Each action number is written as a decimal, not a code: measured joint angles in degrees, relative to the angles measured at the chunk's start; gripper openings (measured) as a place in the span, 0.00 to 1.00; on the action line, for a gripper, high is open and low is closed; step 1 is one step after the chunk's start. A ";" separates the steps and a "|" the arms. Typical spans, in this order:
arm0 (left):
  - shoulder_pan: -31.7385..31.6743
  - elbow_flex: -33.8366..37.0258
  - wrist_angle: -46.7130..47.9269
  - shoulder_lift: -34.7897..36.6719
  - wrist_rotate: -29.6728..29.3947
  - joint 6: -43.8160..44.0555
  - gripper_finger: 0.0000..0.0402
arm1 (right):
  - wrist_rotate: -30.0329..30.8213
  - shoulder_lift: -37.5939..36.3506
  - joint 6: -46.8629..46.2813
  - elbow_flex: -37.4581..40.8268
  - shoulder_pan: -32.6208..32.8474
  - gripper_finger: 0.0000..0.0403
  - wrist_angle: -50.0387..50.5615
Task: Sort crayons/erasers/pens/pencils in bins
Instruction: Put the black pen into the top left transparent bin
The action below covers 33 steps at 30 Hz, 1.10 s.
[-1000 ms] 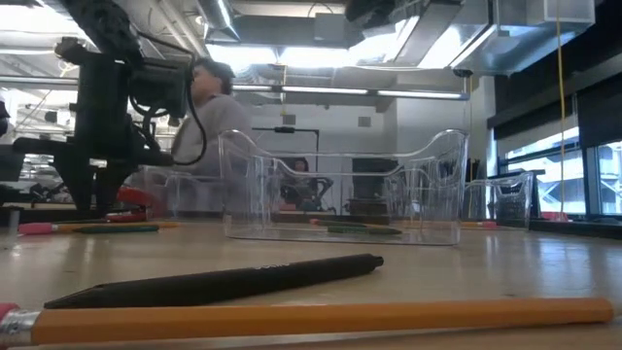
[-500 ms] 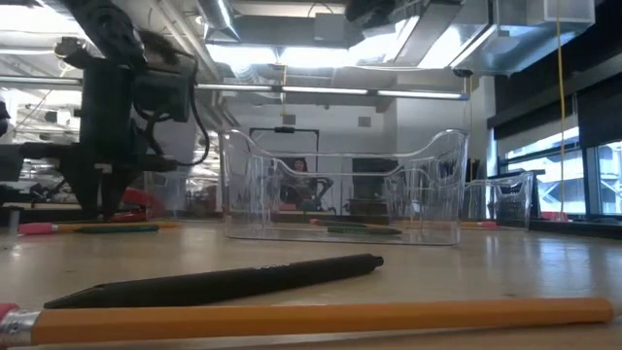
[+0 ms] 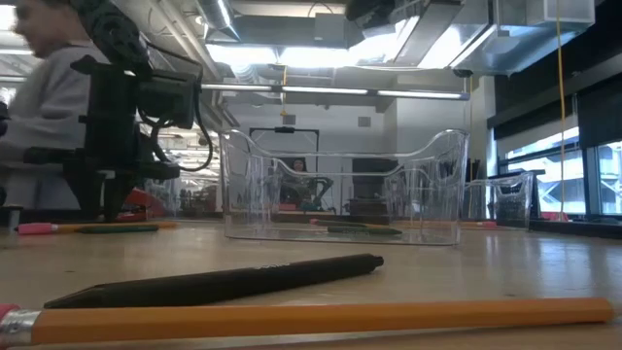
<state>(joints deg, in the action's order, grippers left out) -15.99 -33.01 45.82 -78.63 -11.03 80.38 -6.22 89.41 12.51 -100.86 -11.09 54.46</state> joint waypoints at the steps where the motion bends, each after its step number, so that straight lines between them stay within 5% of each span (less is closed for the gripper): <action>1: 0.00 0.00 0.00 0.00 0.08 0.00 0.22 | 0.00 0.00 0.00 0.00 0.00 0.28 -0.01; 15: -0.02 0.05 0.00 -0.07 1.10 -2.99 0.05 | 0.02 0.00 0.00 0.02 0.00 0.28 -0.02; 33: -0.02 0.24 -0.06 1.63 1.89 -4.49 0.04 | 0.00 0.00 -0.23 0.02 0.00 0.28 0.00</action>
<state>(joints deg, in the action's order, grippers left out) -16.01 -32.78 45.77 -77.00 -9.14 75.88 -6.22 89.41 12.28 -100.84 -11.09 54.46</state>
